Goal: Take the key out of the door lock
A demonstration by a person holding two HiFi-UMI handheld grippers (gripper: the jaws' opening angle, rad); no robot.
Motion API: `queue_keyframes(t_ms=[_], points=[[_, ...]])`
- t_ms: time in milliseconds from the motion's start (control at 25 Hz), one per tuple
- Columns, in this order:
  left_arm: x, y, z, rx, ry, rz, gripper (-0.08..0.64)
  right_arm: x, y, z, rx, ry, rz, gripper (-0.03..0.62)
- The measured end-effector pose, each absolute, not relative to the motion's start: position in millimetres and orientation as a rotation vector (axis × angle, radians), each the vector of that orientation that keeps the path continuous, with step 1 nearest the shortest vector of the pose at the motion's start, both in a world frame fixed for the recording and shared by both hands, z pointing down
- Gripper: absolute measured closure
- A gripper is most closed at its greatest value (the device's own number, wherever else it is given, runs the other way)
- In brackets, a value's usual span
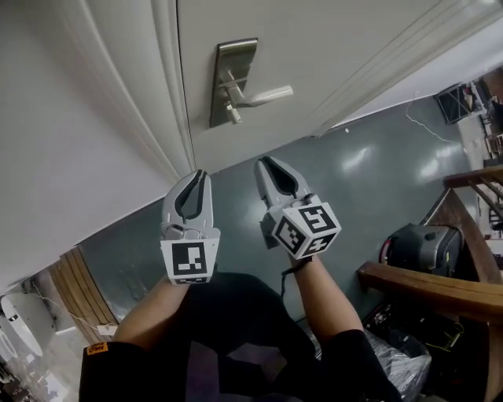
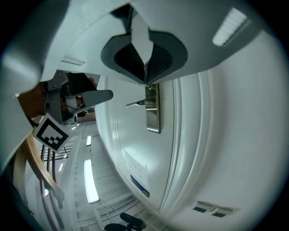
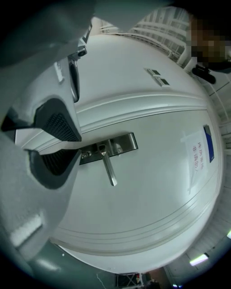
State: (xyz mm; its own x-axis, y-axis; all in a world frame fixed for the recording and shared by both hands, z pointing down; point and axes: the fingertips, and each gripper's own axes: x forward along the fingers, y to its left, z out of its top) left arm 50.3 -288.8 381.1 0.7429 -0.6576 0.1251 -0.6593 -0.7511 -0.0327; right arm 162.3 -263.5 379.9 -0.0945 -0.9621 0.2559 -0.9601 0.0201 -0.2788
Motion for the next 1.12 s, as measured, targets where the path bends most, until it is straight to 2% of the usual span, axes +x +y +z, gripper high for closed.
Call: queue_keyframes(t_ms=[680,1120], points=[[68.4,-356.9,403.7,2.758,-1.408,0.251,0.543,191.8,-360.6,435.8,-1.573,2.129,-1.122,0.508],[86.8,-363.6,413.7,2.530,-1.628,0.273,0.548,176.6,-381.0,432.7,-1.102,2.184,-1.376,0.502]])
